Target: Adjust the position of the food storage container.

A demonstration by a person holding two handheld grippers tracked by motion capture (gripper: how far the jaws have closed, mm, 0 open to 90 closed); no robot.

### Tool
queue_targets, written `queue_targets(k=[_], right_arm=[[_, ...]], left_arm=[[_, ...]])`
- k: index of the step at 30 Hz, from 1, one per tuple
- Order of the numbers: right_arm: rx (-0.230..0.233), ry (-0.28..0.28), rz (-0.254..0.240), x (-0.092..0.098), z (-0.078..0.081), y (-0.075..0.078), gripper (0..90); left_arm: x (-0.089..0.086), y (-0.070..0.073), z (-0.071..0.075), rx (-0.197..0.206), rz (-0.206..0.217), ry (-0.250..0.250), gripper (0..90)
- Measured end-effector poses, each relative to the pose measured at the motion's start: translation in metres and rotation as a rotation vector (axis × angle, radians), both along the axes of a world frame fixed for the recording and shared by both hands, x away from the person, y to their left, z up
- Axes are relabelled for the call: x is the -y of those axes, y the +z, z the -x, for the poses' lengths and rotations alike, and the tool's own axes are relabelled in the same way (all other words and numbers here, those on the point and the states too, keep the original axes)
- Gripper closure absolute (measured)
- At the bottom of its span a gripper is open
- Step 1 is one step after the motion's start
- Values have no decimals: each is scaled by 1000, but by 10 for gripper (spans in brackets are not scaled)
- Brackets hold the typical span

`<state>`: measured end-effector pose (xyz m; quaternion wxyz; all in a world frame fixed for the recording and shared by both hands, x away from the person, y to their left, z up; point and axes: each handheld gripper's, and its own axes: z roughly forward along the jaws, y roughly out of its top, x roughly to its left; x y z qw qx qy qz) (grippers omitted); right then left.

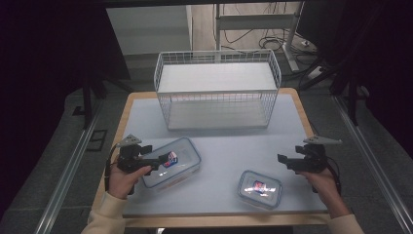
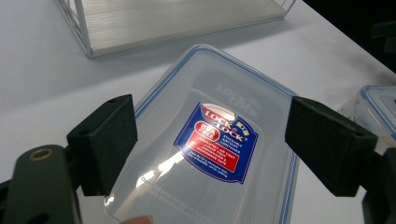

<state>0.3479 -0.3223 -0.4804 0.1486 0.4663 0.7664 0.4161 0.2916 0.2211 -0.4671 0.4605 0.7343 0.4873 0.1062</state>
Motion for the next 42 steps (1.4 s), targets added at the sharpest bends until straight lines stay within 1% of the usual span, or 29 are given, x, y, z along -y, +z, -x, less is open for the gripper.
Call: queue_targets(k=[1, 4, 5, 6, 8, 9, 10, 12, 13, 15, 16, 17, 18, 19, 20, 24, 25, 27, 28, 29, 31, 32, 33, 34, 35, 37, 38, 40, 42], right_arm=[[7, 12, -6, 0, 1, 3, 114], [5, 23, -12, 0, 1, 2, 120], [-10, 36, -15, -1, 1, 1, 123], [-14, 38, -15, -2, 1, 0, 124], [-15, 42, -16, -2, 2, 0, 126], [-14, 44, -18, -3, 2, 1, 127], [-8, 46, -26, -3, 3, 2, 131], [-6, 44, -35, -3, 4, 3, 136], [-4, 40, -39, -2, 4, 4, 136], [-4, 38, -45, -1, 4, 4, 139], [-5, 36, -49, -1, 4, 4, 140], [-6, 35, -53, -1, 4, 4, 141], [-8, 36, -55, -1, 3, 4, 141], [-8, 36, -56, -1, 3, 4, 141], [-8, 36, -56, -2, 3, 5, 143], [-10, 45, -55, -4, 4, 5, 144], [-10, 45, -55, -4, 4, 5, 144], [-11, 42, -56, -3, 4, 5, 146], [-11, 42, -56, -3, 4, 5, 146], [-12, 41, -53, -3, 4, 5, 146], [-13, 35, -55, -1, 4, 5, 148], [-13, 35, -55, -1, 4, 5, 148], [-15, 33, -59, -1, 3, 4, 149], [-15, 33, -59, -1, 3, 4, 149], [-17, 36, -58, -1, 3, 4, 151], [-18, 39, -55, -2, 4, 3, 152], [-18, 39, -55, -2, 4, 3, 152], [-20, 42, -48, -3, 3, 2, 155], [-22, 42, -47, -3, 3, 2, 155]], left_arm=[[0, 0, 0, -1, 1, 0, 169], [1, 0, 0, -4, 0, -2, 178], [1, 0, 1, -3, 0, -4, 186], [2, 0, 2, -3, 2, -7, 197], [2, 1, 4, -2, 3, -13, 250], [4, 3, 5, 0, -2, -19, 250], [6, 5, 8, 6, -4, -28, 354], [9, 8, 12, 10, 6, -47, 467], [10, 9, 14, 10, 7, -57, 557], [13, 12, 20, 11, 13, -92, 703], [16, 12, 24, 9, 19, -117, 758], [16, 12, 24, 9, 19, -117, 804], [20, 11, 30, 3, 15, -148, 841], [22, 10, 33, -1, 10, -159, 858], [22, 10, 33, -1, 10, -159, 872], [31, 1, 46, -33, -11, -202, 897], [36, -4, 53, -50, -25, -216, 898], [41, -10, 59, -64, -54, -223, 899], [41, -10, 59, -64, -54, -223, 898], [43, -15, 62, -75, -70, -224, 898], [44, -28, 68, -113, -87, -220, 899], [44, -28, 68, -113, -87, -220, 899], [42, -34, 71, -133, -102, -216, 899], [42, -34, 71, -133, -102, -216, 899], [38, -40, 74, -149, -119, -204, 899], [32, -45, 77, -159, -123, -179, 900], [32, -45, 77, -159, -123, -179, 900], [26, -48, 77, -166, -129, -153, 900], [24, -49, 77, -165, -131, -147, 900]])
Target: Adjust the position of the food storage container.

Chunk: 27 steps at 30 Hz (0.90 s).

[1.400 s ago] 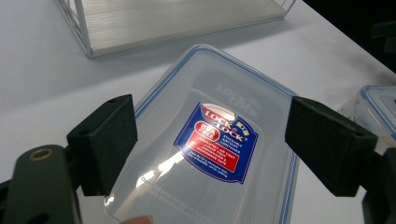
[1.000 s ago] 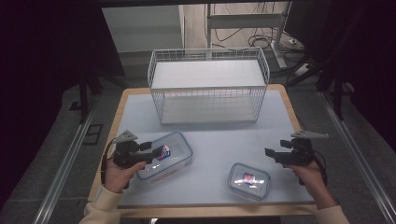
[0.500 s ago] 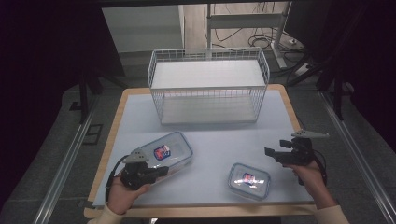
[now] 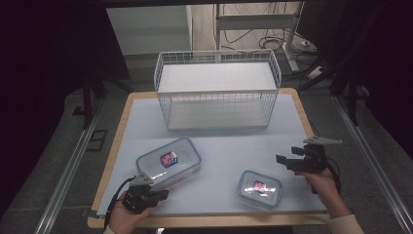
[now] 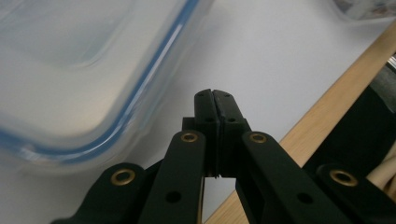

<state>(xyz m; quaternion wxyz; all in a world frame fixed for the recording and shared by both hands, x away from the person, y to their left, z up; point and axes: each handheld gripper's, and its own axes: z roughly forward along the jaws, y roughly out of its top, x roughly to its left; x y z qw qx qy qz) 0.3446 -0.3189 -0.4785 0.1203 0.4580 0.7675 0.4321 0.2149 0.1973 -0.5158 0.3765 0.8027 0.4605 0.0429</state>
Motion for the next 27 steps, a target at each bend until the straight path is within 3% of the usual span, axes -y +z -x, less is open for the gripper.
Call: queue_targets(k=[2, 4, 9, 19, 23, 27], right_arm=[[1, 5, 2, 0, 0, 0, 155], [2, 7, 2, 0, 0, 0, 155], [2, 4, 0, 0, 0, -1, 155], [-1, 6, 5, 0, 0, -1, 156], [-2, 8, 8, -1, 0, -2, 156], [-4, 9, 8, -1, 0, -2, 156]], left_arm=[[-4, -2, -2, 2, -11, 18, 900], [-8, -3, -4, -9, 6, 23, 900], [-16, -4, -8, 0, -21, 52, 900], [-46, -11, -29, -13, 22, 143, 900], [-55, -13, -32, -16, 50, 161, 900], [-68, -11, -26, -20, 69, 195, 900]])
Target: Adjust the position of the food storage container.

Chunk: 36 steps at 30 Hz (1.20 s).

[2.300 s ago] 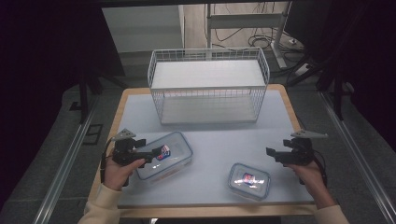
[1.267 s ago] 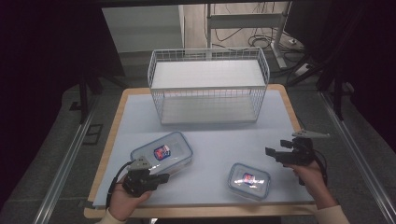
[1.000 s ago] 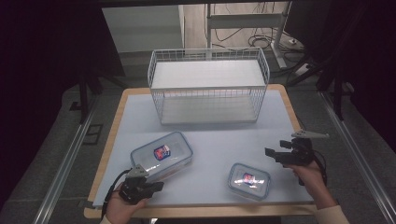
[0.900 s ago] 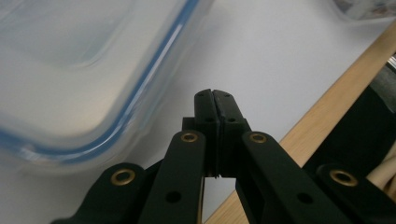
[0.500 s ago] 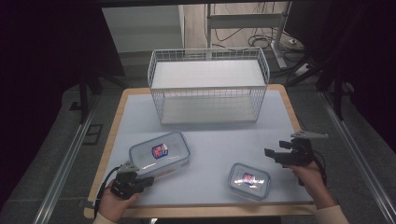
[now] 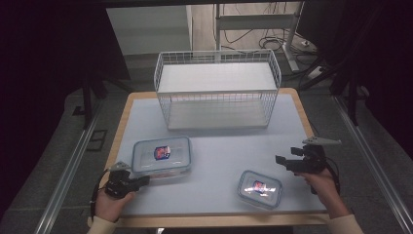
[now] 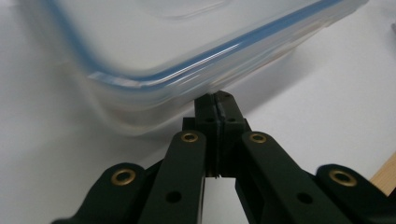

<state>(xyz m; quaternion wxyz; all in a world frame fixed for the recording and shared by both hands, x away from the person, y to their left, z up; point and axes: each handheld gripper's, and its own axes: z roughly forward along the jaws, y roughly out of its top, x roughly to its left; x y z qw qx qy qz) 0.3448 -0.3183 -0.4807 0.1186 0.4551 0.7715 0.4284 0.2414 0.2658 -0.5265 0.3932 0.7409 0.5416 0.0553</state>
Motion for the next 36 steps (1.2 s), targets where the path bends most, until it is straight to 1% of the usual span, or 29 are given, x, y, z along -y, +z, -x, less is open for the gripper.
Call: queue_targets(k=[1, 2, 3, 4, 5, 6, 7, 8, 9, 10, 11, 12, 15, 20, 22, 30, 34, 36], right_arm=[[-1, 0, 1, 0, 0, -1, 156], [-1, 0, 1, 0, 0, -1, 156], [-4, 0, 0, 0, 0, -1, 156], [-2, 1, -1, 0, 0, -1, 156], [-2, 1, -1, 0, 0, -1, 156], [-1, 0, -3, 0, 0, 0, 156], [-1, 0, -3, 0, 0, 0, 156], [2, -1, -6, 0, -1, 1, 156], [2, -1, -6, 0, -1, 1, 156], [3, 0, -7, -1, 0, 2, 156], [3, 0, -7, -1, 0, 2, 156], [4, 0, -4, -2, 0, 2, 156], [2, -1, -1, -2, 0, 2, 156], [-5, -9, 0, 1, -1, 0, 156], [-5, -14, -2, 1, -1, 0, 156], [-5, -8, 2, -1, -1, 1, 156], [-8, -3, 6, -2, -1, 0, 156], [-6, -4, 4, -2, -1, 1, 156]], left_arm=[[-8, 3, 6, -5, 12, 16, 899], [-8, 3, 6, -5, 12, 16, 898], [-20, 6, 12, -2, -4, 45, 897], [-28, 8, 13, -1, -5, 72, 895], [-28, 8, 13, -1, -5, 72, 895], [-43, 8, 12, 3, 0, 132, 895], [-43, 8, 12, 3, 0, 132, 895], [-51, 7, 6, -3, -1, 166, 896], [-51, 7, 6, -3, -1, 166, 897], [-55, 4, -5, -17, -13, 183, 896], [-55, 4, -5, -17, -13, 183, 897], [-52, 0, -15, -24, -16, 174, 897], [-49, -1, -23, -30, -20, 163, 899], [-43, 3, -35, -28, -3, 141, 900], [-43, 5, -37, -27, -9, 142, 900], [-41, 4, -39, -23, 2, 144, 900], [-36, 4, -43, -23, 5, 138, 900], [-30, 4, -48, -22, 3, 126, 900]])
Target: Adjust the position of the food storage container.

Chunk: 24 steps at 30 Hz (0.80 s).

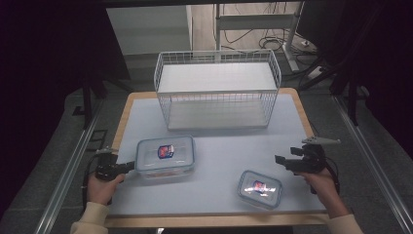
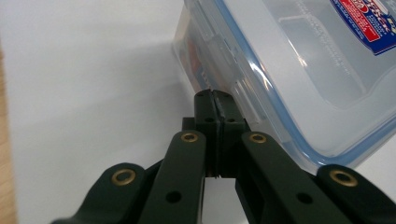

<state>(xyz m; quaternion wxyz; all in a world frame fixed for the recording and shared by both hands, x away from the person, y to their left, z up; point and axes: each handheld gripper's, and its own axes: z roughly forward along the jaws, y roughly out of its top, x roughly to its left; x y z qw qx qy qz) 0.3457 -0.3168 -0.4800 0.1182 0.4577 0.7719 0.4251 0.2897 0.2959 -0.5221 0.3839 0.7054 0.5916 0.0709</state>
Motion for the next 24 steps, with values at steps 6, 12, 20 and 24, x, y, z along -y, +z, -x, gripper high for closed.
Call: queue_targets(k=[6, 12, 20, 24], right_arm=[[-1, -2, -2, 1, 0, 0, 156], [-3, 3, -1, 1, 0, -1, 155], [-5, 5, -2, 1, 0, 0, 155], [-6, 4, 0, 1, 0, -1, 155]], left_arm=[[13, 0, -11, 2, 6, -24, 900], [26, 4, -22, 6, 1, -46, 900], [45, 5, -33, 8, -7, -77, 900], [56, 5, -40, 13, -11, -89, 900]])
